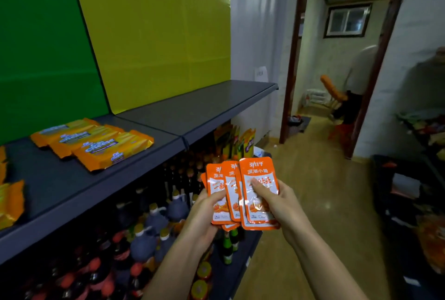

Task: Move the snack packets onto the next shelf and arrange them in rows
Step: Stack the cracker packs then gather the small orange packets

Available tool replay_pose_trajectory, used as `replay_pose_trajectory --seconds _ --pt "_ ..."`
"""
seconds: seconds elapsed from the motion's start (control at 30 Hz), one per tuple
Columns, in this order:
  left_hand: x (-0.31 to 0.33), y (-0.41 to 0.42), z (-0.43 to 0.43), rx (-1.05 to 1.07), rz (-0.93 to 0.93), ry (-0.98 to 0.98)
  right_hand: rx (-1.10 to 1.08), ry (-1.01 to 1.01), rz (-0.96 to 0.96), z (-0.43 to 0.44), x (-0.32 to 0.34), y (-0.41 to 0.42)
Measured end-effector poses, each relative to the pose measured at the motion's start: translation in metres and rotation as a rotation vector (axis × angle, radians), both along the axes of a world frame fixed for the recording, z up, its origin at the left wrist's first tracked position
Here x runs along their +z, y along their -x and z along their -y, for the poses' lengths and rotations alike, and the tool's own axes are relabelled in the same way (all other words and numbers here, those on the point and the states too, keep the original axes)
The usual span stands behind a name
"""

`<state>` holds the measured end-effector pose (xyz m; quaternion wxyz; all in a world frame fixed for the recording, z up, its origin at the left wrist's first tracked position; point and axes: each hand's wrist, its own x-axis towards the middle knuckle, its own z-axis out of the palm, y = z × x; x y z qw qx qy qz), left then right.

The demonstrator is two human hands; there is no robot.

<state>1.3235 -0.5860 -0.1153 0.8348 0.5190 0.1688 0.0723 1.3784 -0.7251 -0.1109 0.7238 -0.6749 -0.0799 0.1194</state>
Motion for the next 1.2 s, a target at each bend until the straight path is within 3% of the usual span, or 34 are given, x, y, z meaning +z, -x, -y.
replay_pose_trajectory --seconds 0.13,0.4,0.73,1.03,1.2 --pt "0.006 -0.04 0.007 0.132 0.067 0.023 0.108 -0.002 0.038 -0.011 0.007 -0.057" --pt "0.038 -0.105 0.007 0.508 0.136 -0.122 0.443 0.001 0.135 -0.044 0.049 -0.148" --pt "0.08 -0.108 -0.058 0.901 0.151 -0.204 0.843 -0.148 0.145 -0.141 0.093 -0.166" --pt "0.131 -0.113 -0.157 1.093 0.114 -0.351 0.905 -0.217 0.28 -0.245 0.124 -0.205" --pt "0.156 -0.11 -0.226 1.135 0.102 -0.36 0.871 0.003 0.309 -0.314 0.124 -0.251"
